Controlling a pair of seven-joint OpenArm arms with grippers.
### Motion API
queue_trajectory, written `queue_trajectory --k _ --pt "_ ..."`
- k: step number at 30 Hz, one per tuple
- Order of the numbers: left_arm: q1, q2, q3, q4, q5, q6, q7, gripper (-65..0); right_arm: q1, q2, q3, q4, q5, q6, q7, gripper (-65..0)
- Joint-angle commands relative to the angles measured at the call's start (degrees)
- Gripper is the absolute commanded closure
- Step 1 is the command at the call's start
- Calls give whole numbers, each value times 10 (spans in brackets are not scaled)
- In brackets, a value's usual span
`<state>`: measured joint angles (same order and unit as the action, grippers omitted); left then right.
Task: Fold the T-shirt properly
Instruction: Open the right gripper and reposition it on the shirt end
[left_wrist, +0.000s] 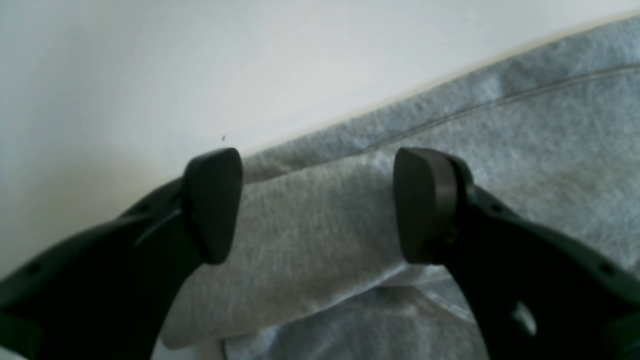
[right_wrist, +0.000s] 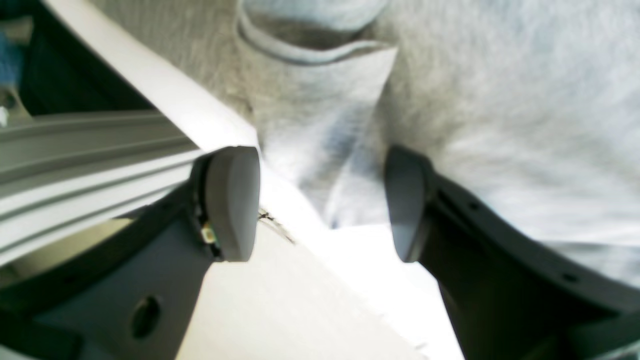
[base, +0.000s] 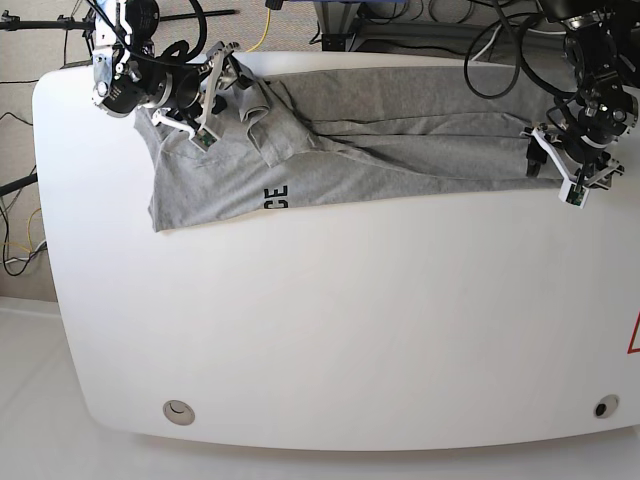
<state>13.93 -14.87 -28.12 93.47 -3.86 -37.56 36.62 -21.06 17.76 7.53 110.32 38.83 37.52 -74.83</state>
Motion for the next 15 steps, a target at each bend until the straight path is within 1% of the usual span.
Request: queue_trajectory --k 1,5,9,15 --pt "-3 -10 -4 13 -5 1 -12 -450 5 5 3 20 10 3 5 -383" --pt "-3 -10 -3 15 -7 8 -13 -451 25 3 -6 55 1 2 8 -378" --pt "0 -9 -2 17 -7 9 -15 -451 35 -7 -12 71 -18 1 15 -379" --pt "5 -10 -2 19 -7 10 -17 -454 45 -39 -8 64 -48 -13 18 -380"
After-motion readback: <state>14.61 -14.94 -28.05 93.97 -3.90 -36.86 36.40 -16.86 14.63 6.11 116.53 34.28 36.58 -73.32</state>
